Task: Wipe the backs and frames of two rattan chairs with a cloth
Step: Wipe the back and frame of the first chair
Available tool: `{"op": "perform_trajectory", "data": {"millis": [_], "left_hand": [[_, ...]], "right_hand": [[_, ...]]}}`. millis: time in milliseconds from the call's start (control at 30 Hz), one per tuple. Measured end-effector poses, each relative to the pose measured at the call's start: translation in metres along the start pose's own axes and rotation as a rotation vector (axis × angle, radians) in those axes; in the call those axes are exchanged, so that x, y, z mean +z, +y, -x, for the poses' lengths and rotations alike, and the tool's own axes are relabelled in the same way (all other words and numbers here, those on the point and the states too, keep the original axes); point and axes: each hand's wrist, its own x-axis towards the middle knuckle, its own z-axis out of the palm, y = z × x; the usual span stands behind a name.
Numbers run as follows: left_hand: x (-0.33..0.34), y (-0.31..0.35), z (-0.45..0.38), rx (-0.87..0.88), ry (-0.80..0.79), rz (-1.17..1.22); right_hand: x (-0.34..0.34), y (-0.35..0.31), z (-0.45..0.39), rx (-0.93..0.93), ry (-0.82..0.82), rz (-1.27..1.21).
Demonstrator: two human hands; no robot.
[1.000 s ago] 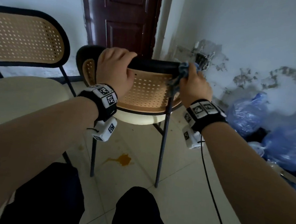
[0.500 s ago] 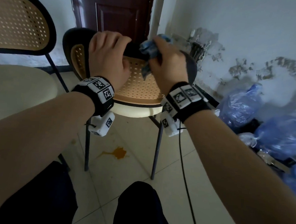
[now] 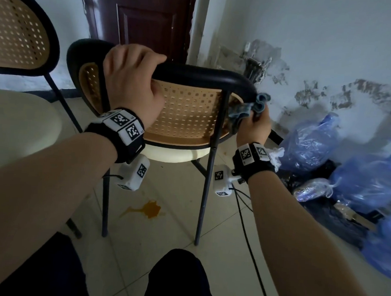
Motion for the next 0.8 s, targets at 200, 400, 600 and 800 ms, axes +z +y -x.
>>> {"op": "perform_trajectory", "data": {"millis": [200, 400, 600, 800], "left_hand": [[0.0, 0.002, 0.001, -0.017, -0.016, 0.003], [0.001, 0.002, 0.001, -0.037, -0.016, -0.016], [0.001, 0.003, 0.001, -0.048, -0.018, -0.009], [-0.003, 0.0, 0.002, -0.013, -0.028, 0.015]], "right_hand": [[0.023, 0.054, 0.029, 0.302, -0.123, 0.112], [0.022, 0.063, 0.032, 0.431, -0.275, 0.19], [0.001, -0.006, 0.009, -0.013, 0.084, -0.049], [-0.001, -0.012, 0.031, -0.372, -0.09, 0.095]]}}
